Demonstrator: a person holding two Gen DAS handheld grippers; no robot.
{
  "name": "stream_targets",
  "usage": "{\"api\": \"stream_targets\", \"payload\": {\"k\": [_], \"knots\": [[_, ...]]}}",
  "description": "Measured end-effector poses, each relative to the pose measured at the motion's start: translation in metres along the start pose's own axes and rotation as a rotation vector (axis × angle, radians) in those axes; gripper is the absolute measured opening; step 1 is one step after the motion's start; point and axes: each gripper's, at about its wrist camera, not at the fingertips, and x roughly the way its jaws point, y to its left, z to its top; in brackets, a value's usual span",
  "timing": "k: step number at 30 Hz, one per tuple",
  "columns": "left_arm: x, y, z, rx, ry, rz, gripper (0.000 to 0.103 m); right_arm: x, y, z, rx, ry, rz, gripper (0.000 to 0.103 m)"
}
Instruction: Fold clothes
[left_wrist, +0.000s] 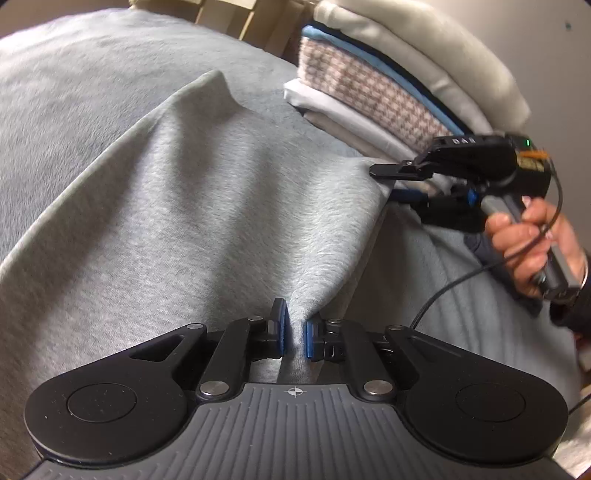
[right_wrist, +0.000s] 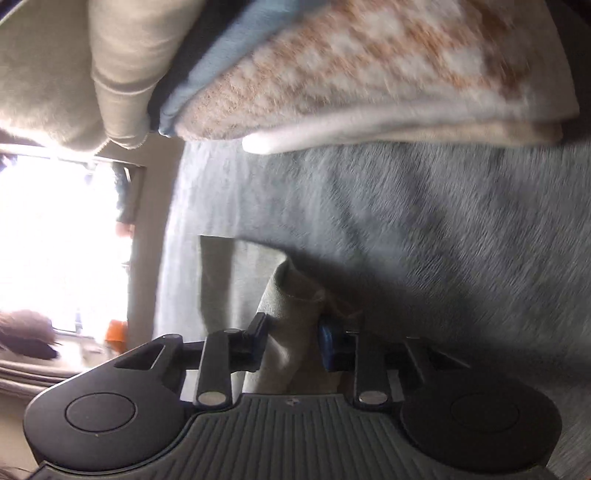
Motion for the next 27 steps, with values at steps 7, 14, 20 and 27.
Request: {"api": "stream_targets", "payload": {"k": [7, 14, 20, 27], "knots": [[-0.004, -0.010, -0.001, 0.035, 0.032, 0.017, 0.036, 0.002, 0.012, -0.009, -0.209, -0.060, -0.165, 0.008], [-0.073, 0.029, -0.020, -0.100, 0.023, -0.007, 0.055, -0.030, 0.058, -0.017, -0.288, 0.022, 0.148, 0.024], [-0.135, 0.020, -0.065, -0.106, 0.086, 0.012, 0.055, 0.026, 0.057, -0.094, -0.122, 0.447, 0.362, 0.058], [-0.158, -0.016, -0.131, 0.021, 0.200, 0.220, 0.053, 0.105, 0.038, -0.185, 0.055, 0.804, 0.359, 0.054]]}}
